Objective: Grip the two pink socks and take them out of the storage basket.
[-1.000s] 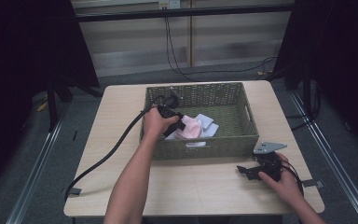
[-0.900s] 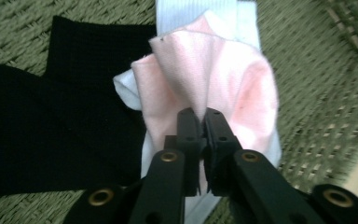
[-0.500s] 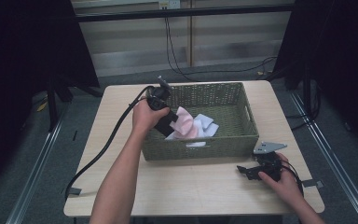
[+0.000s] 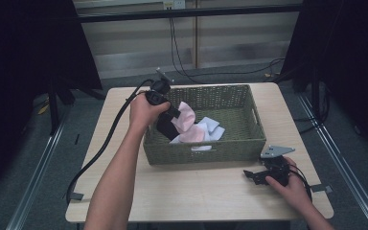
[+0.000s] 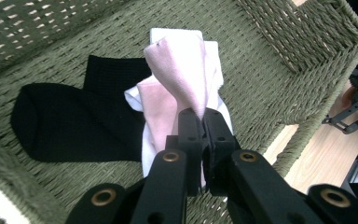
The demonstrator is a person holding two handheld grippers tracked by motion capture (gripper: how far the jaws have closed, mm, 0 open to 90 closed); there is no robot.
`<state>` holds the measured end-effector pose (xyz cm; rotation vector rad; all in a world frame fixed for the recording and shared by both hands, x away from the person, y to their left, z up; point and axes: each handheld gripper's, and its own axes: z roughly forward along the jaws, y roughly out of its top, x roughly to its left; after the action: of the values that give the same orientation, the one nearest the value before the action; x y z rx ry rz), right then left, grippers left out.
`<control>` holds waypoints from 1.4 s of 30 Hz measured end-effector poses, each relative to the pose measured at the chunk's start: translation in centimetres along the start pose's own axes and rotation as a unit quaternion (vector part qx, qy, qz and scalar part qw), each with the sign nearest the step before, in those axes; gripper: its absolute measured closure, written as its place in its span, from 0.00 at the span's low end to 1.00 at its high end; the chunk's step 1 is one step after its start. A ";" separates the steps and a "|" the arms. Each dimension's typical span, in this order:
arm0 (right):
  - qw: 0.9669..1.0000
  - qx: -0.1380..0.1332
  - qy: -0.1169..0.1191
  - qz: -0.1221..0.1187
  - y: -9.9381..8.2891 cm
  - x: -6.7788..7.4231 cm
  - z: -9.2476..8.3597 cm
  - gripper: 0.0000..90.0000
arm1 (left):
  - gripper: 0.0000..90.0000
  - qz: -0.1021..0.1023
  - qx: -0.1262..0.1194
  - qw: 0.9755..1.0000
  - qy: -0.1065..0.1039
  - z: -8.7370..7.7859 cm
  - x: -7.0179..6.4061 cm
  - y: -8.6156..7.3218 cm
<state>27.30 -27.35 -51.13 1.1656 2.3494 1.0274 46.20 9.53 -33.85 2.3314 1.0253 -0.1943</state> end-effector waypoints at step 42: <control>1.000 0.001 0.000 0.002 0.0 0.0 0.0 0.15 | 0.97 -0.009 0.014 0.999 0.028 -6.5 0.7 -0.6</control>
<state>27.28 -27.34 -51.12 1.1715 2.3494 1.0264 45.61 13.98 -28.99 2.3647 1.0775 -0.1524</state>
